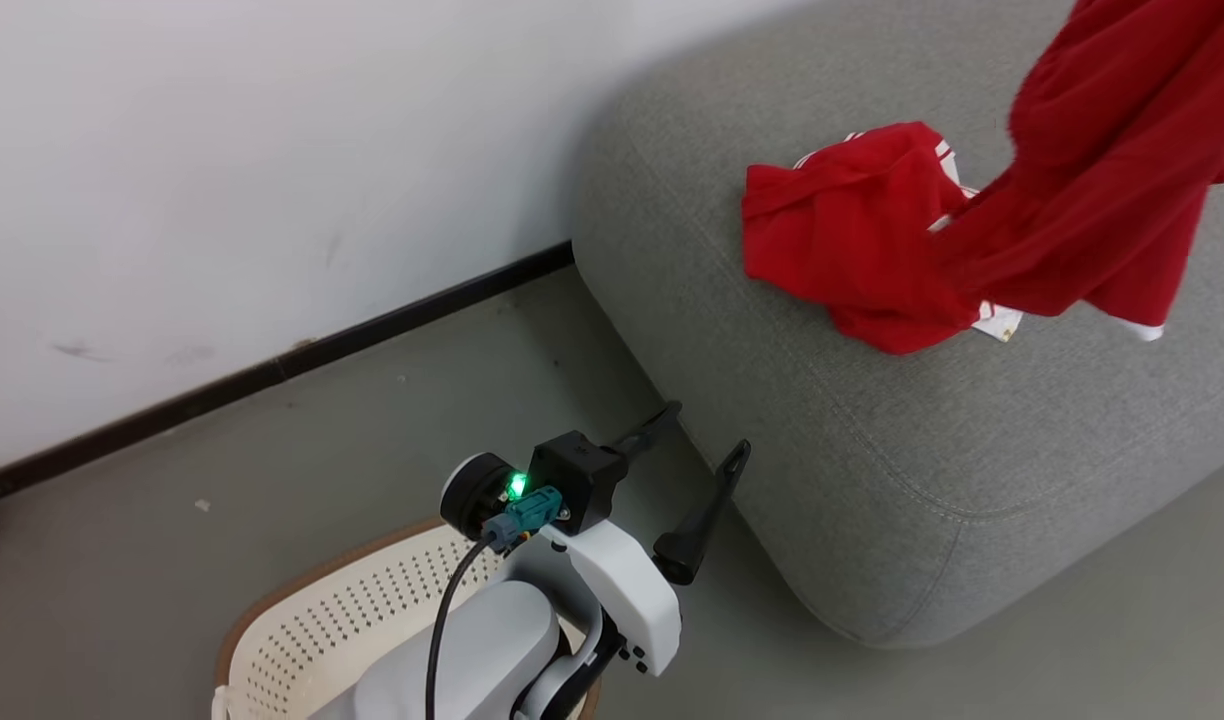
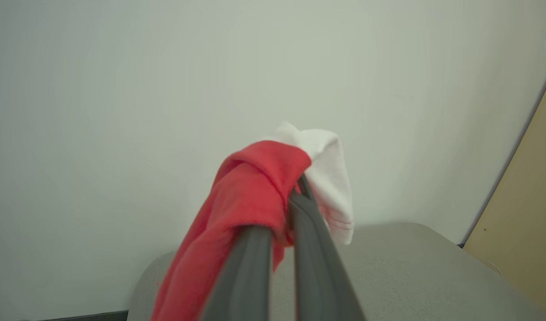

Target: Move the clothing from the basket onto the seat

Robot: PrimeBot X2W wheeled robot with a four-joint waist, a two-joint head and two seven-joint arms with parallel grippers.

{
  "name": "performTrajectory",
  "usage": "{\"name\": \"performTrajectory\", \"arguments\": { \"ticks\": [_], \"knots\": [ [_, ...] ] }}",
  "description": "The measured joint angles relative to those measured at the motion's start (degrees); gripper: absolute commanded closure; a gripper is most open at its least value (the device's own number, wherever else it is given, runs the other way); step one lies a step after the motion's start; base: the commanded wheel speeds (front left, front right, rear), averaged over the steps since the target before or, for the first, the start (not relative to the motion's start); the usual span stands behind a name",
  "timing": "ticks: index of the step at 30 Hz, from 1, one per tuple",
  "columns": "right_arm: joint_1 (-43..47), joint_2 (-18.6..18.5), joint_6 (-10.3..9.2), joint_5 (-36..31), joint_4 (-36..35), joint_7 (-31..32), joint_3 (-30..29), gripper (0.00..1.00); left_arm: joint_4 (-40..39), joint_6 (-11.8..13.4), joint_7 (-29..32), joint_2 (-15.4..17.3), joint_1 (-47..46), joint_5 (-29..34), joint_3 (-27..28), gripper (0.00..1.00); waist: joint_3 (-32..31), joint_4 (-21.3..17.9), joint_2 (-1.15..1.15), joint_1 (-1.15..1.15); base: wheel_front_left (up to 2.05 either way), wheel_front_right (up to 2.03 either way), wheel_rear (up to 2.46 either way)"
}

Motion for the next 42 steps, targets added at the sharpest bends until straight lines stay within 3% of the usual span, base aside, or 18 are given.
{"name": "performTrajectory", "arguments": {
  "ticks": [19,27,42],
  "knots": [
    [-10.4,-3.8,0.0,-4.8,11.7,0.4,-4.2,1.0,-4.0,1.3,3.9,1.2,-5.5,4.6,-2.8,0.0,9.7,4.4,0.0,0.0,0.0,0.0,0.0],
    [-11.7,-4.5,0.0,-8.9,15.2,-3.0,-4.5,1.0,-5.2,1.3,5.8,0.9,-8.8,5.9,-3.8,0.0,13.8,6.3,0.0,0.0,0.0,0.0,0.0],
    [-4.3,4.3,0.01,-11.3,25.7,-7.2,-4.2,1.0,-5.3,1.2,8.0,0.6,-12.3,7.5,-5.4,0.0,19.6,8.7,0.0,0.0,0.0,0.0,0.0]
  ]
}}
